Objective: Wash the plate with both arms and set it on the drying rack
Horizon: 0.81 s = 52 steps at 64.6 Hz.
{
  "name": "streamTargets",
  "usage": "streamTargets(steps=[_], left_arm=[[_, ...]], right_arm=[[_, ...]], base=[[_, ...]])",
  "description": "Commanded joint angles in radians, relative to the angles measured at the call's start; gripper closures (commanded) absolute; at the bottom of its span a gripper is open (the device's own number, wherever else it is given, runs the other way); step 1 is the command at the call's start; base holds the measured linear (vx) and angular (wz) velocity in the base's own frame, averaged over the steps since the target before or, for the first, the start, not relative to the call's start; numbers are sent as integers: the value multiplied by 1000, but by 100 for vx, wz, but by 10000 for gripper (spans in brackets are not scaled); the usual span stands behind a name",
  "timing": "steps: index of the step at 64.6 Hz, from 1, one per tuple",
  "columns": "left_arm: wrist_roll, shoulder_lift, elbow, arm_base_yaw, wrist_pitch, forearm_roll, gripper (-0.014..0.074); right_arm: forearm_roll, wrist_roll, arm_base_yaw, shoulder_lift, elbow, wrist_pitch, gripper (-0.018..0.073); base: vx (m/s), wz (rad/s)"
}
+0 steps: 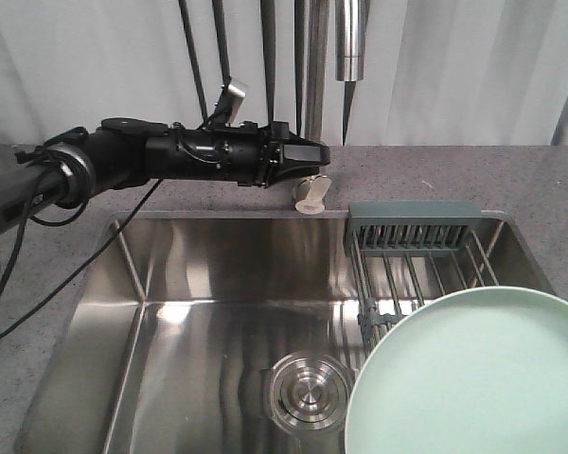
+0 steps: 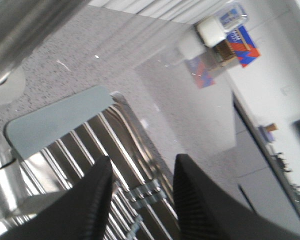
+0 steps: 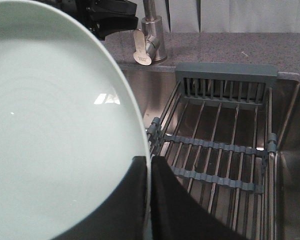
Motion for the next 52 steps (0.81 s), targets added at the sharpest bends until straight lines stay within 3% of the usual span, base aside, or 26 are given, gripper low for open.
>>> streamTargets(steps=[1,11,14,22,37,44,52], left_arm=[[-25,-83,-27,53,94,-85,433],[-71,-116,-27,149,210,-43,606],[-93,-138,-27,180,228,-12,604],[-165,-215,-27,247,228,160,603],[-286,-434,-2,322,228,563,603],[-298,-564,70,332,227,666,603],[-289,-733,226,334,185,705,603]], right_arm=[[8,0,-2,12,-23,-80,561],[8,0,-2,12,-23,-80,561],[8,0,-2,12,-23,-80,561],[8,0,-2,12,-23,-80,561],[6,0,-2,12,-23,-81,561],[8,0,-2,12,-23,-78,561],[12,0,-2,12,-23,-77,561]], base=[[0,0],[0,0],[0,0],[0,0],[0,0],[0,0],[0,0]])
